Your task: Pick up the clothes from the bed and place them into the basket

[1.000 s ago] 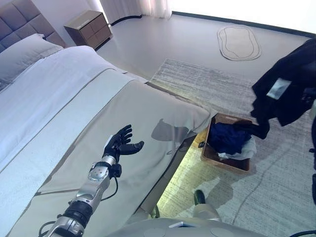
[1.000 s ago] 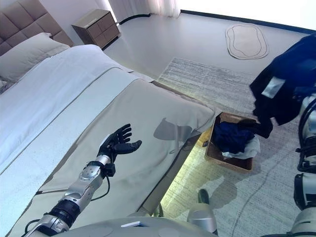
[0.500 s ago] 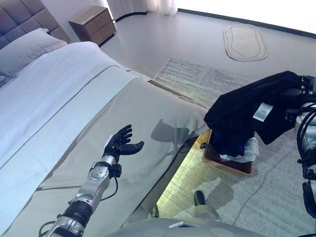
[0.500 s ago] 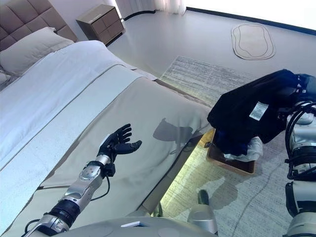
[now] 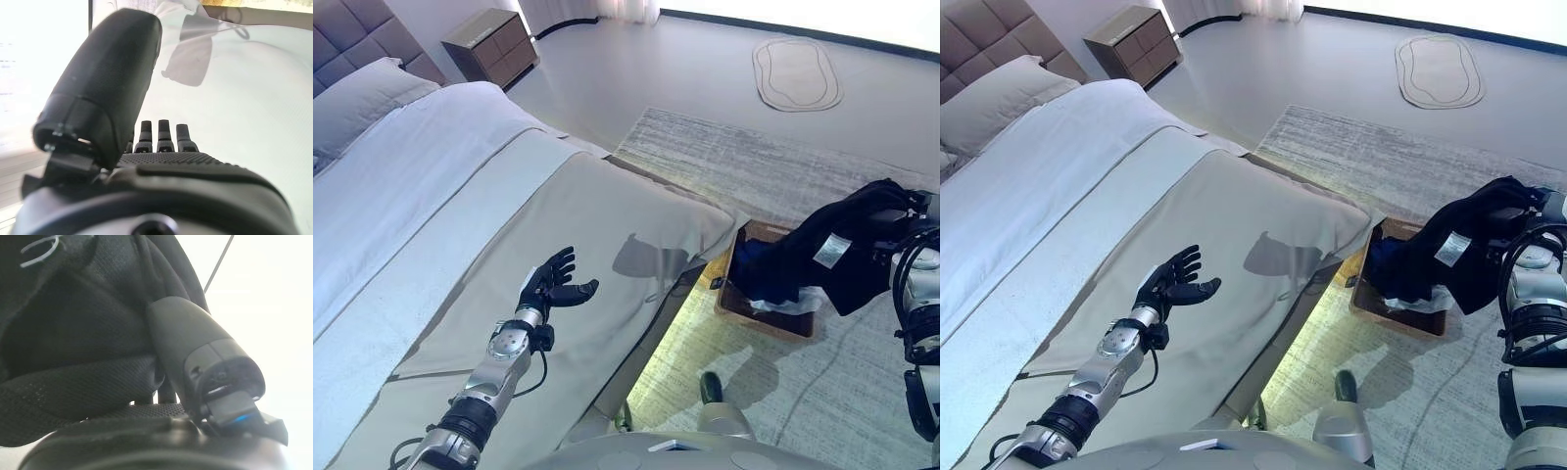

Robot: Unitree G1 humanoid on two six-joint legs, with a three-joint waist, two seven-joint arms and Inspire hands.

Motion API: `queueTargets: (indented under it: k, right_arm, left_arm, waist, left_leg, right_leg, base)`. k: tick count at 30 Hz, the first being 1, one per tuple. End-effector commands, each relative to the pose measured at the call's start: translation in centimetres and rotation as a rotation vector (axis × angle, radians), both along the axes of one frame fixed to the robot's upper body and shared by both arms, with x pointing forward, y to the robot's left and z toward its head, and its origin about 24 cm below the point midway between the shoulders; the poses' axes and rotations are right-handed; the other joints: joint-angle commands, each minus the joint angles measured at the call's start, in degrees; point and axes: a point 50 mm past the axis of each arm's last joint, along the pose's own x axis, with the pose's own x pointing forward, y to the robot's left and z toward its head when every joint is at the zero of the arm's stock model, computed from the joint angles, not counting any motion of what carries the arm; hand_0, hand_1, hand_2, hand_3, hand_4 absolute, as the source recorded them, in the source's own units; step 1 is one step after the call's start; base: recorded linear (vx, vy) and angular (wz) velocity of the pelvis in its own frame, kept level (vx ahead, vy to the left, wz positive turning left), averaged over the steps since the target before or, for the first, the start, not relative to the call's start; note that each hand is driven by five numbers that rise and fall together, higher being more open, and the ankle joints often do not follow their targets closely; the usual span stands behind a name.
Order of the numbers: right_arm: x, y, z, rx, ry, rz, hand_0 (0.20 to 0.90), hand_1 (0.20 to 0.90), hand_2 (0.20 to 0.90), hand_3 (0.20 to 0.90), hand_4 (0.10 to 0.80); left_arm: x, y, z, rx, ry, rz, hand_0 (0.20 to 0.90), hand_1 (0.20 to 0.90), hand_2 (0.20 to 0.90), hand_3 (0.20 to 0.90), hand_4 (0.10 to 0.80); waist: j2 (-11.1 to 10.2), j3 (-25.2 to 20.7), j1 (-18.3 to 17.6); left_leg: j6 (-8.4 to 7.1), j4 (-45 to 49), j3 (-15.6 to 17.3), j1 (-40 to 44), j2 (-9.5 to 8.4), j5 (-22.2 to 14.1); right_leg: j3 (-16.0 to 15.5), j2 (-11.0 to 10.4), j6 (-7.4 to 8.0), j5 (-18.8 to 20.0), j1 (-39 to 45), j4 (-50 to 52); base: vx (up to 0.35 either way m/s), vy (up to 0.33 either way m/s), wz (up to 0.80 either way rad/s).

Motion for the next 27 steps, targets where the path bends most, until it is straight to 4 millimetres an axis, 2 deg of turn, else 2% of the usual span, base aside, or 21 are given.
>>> queueTargets:
  k: [1,10,27]
  right_arm:
    - [1.9,0.8,6.4,-0.139,-0.227,0.091,0.900,0.900,0.900,0.900,0.800]
    - [2.1,1.2,6.1,-0.130,-0.210,0.114,0.900,0.900,0.900,0.900,0.800]
    - [2.5,1.8,5.3,-0.108,-0.178,0.146,0.900,0.900,0.900,0.900,0.800]
  left_arm:
    - [2.5,0.7,3.4,0.033,-0.182,-0.007,0.900,0.900,0.900,0.900,0.800]
    - [2.4,0.8,3.4,0.033,-0.182,-0.010,0.900,0.900,0.900,0.900,0.800]
    - [2.2,1.0,3.2,0.047,-0.170,-0.010,0.900,0.900,0.900,0.900,0.800]
  waist:
    - [-5.04,-2.37,0.44]
    - [-4.85,-2.03,0.63]
    - [-6.27,-2.50,1.28]
  left_leg:
    - [-3.09,3.05,-2.74,-1.04,0.10,-4.74]
    - [-3.02,3.06,-2.83,-1.34,-0.05,-4.69]
    - [-2.67,3.12,-3.18,-1.17,0.14,-4.86]
  right_leg:
    - [-2.28,0.44,-1.04,-3.47,-0.31,2.40]
    - [-2.32,0.31,-1.01,-3.36,-0.44,2.25]
    - [-2.34,0.55,-1.05,-3.38,-0.10,2.27]
  base:
    - [0.000,0.000,0.00]
    - [0.000,0.000,0.00]
    - [0.000,0.000,0.00]
